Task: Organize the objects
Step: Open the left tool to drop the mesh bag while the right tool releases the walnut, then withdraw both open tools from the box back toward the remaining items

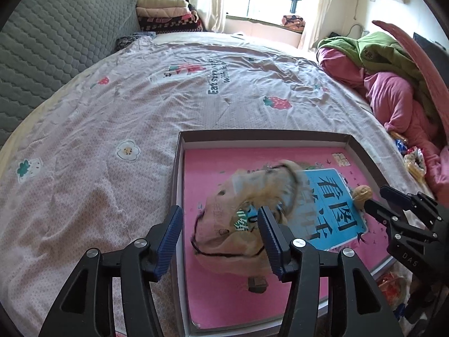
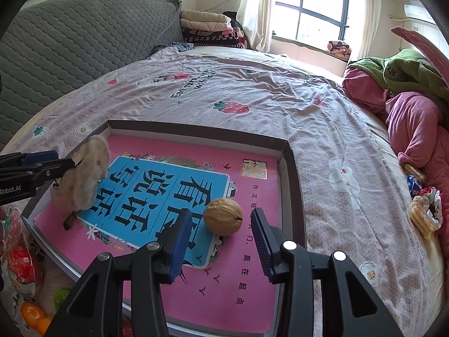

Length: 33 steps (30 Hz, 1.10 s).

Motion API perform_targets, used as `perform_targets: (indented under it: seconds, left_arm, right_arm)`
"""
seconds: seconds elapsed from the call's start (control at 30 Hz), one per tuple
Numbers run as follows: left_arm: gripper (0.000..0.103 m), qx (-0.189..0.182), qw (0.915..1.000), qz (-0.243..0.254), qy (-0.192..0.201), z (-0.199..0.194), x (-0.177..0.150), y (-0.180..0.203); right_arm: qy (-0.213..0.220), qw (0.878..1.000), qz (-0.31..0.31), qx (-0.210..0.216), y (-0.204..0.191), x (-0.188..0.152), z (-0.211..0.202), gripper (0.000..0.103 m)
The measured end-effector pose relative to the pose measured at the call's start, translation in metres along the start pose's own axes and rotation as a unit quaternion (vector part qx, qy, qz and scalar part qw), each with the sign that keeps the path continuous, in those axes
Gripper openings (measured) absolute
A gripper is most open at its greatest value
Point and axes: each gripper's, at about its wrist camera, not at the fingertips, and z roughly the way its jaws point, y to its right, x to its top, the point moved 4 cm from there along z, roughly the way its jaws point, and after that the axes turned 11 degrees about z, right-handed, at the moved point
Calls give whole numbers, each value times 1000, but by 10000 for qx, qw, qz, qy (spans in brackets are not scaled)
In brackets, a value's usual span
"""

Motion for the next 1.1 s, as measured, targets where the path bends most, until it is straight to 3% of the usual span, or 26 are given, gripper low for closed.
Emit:
perform_targets:
  seconds: [0.27, 0.4, 0.53, 1.1]
  left_arm:
    - [59, 81, 9997, -32, 232, -13, 3, -4]
    - [59, 141, 9993, -46, 349, -21, 3, -5]
    - [67, 234, 9987, -94, 438, -29, 0, -7]
    - [67, 482, 9954, 105, 820, -71, -19, 12]
  right_arm:
    - [126, 9999, 40, 43, 1, 1, -9, 44]
    - [214, 9997, 77, 68, 1, 3, -15, 52]
    - [298, 9994, 117, 111, 0, 6, -20, 52]
    - [773, 9961, 200, 385, -4, 8, -61, 56]
